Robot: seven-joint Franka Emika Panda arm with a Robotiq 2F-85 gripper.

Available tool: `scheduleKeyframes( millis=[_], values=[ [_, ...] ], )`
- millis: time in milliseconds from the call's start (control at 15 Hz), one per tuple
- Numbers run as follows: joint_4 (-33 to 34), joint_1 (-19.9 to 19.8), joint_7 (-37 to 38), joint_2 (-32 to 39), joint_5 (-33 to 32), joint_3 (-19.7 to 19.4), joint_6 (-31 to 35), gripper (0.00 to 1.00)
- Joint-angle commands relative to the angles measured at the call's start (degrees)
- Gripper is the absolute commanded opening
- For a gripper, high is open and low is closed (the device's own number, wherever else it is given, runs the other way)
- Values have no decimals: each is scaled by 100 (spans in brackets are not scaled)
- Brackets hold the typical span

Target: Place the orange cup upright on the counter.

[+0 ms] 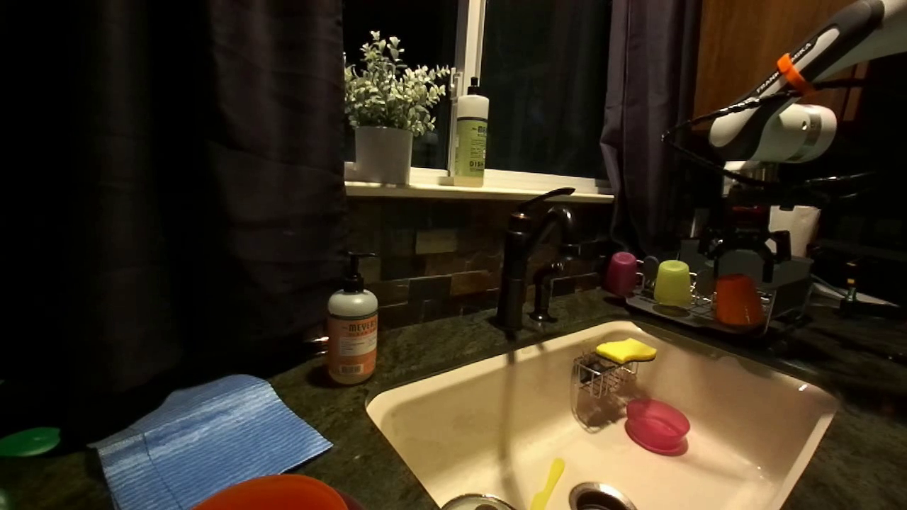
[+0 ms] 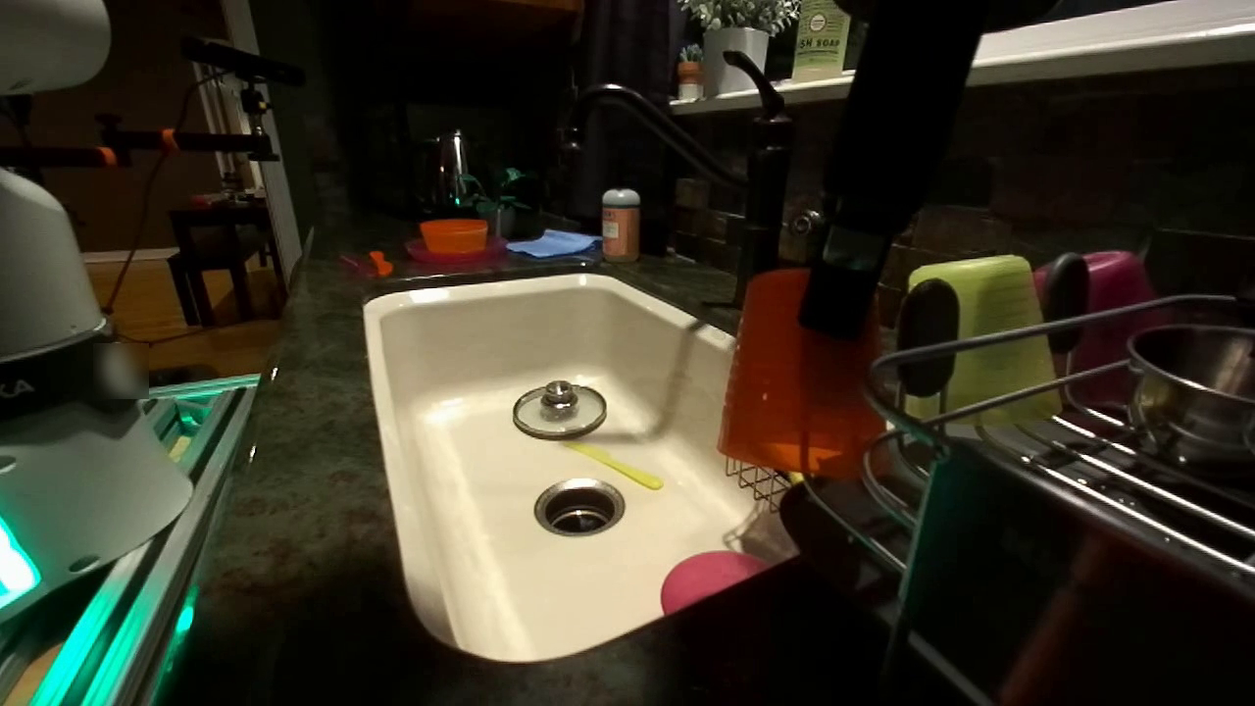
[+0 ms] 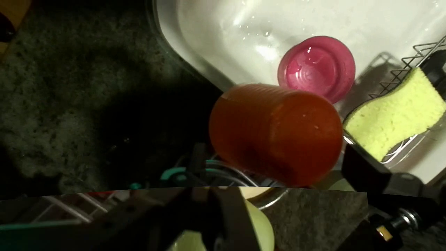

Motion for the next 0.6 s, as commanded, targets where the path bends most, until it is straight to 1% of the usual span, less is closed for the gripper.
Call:
scheduleKeyframes(
  millis=[0,67,133,200,267,333,467,533],
  values=[
    [284,45,-112,243,275,-129,-361,97],
    [331,43,-105,278,306,-143,-419,96],
    [369,40,-101,306,343,-156,-464,90],
    [414,34,-92,337,387,-169,-520,88],
    [462,30,-92,359,455,-173,-555,82],
    [505,23,-89,380,486,-183,-601,82],
    [558,14,-91,415,541,-207,-631,79],
    [583,12,-86,432,537,-220,-660,90]
  ],
)
